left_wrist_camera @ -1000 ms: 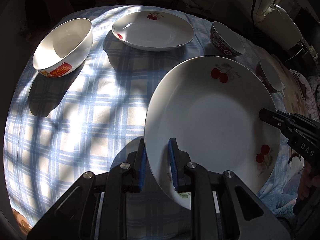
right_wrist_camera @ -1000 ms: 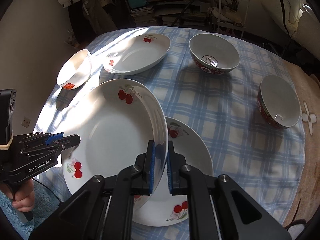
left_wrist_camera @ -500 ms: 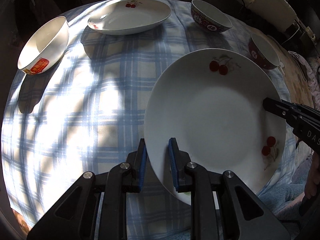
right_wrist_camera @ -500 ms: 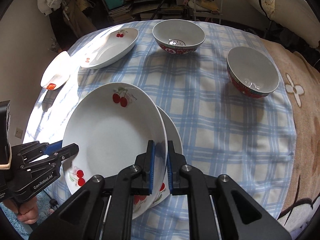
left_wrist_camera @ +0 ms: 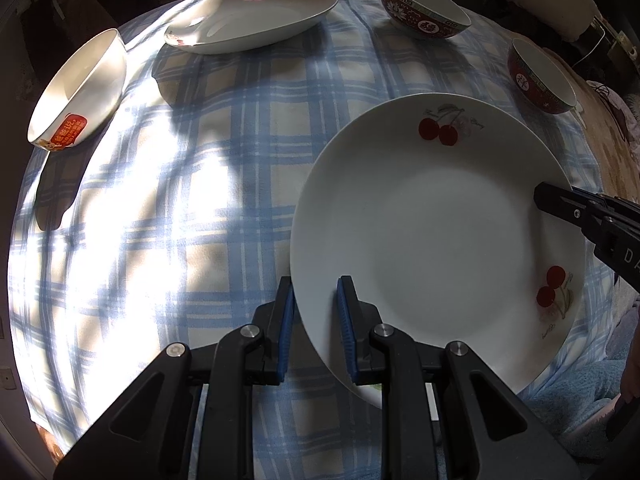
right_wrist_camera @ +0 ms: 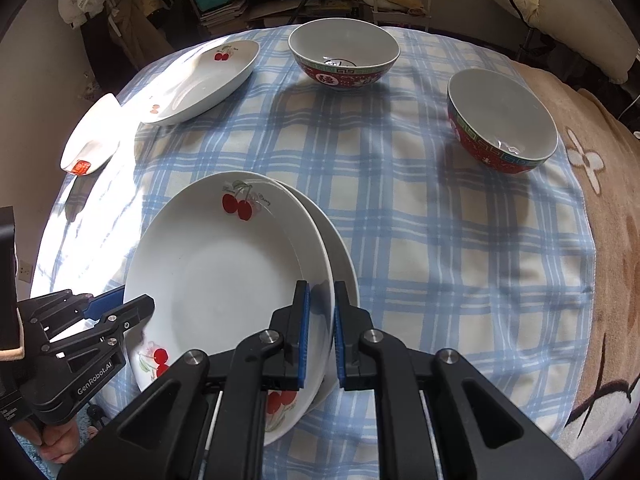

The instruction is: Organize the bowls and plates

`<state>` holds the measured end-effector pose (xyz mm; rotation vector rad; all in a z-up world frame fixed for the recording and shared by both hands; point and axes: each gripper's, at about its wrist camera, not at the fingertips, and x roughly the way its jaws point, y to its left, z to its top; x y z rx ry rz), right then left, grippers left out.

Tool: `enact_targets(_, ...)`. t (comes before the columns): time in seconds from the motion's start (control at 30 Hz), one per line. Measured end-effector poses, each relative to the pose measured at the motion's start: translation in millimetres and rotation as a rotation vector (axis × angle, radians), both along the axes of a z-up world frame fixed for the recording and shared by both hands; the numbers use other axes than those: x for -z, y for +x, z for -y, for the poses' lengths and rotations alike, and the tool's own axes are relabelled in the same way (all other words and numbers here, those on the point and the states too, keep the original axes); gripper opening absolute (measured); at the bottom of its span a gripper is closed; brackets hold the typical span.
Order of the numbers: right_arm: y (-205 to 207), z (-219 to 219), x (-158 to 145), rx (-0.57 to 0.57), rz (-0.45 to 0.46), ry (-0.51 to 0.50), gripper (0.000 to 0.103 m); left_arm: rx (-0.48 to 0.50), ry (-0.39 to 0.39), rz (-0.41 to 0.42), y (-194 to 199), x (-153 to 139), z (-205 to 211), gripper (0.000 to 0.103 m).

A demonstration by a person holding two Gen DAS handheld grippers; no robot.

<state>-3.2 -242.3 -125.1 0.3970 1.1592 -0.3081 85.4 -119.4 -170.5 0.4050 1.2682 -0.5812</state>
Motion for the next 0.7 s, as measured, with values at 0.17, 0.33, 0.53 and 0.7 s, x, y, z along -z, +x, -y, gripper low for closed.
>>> enact_targets(0.17,2.7,0.4,6.8,0.024,-0.017,-0.010,0.014,0.009,0.021,0.020,-1.7,2.8,6.0,0.021)
enact_targets(0.33,2.0,3.3,7.2,0.052,-0.005,0.009,0.014,0.002,0.013,0.011,-0.1,3.1,5.4,0.021)
enact_targets(0.53,2.1,-2.2,6.1,0.042,-0.017,-0.028,0.015,0.013,0.030,0.037,-4.5,2.1,5.6,0.021)
enact_targets(0.7,2.5,-2.0,6.2,0.041,-0.020,-0.033,0.016,0.010,0.028,0.034,-5.7,1.9,5.6,0.021)
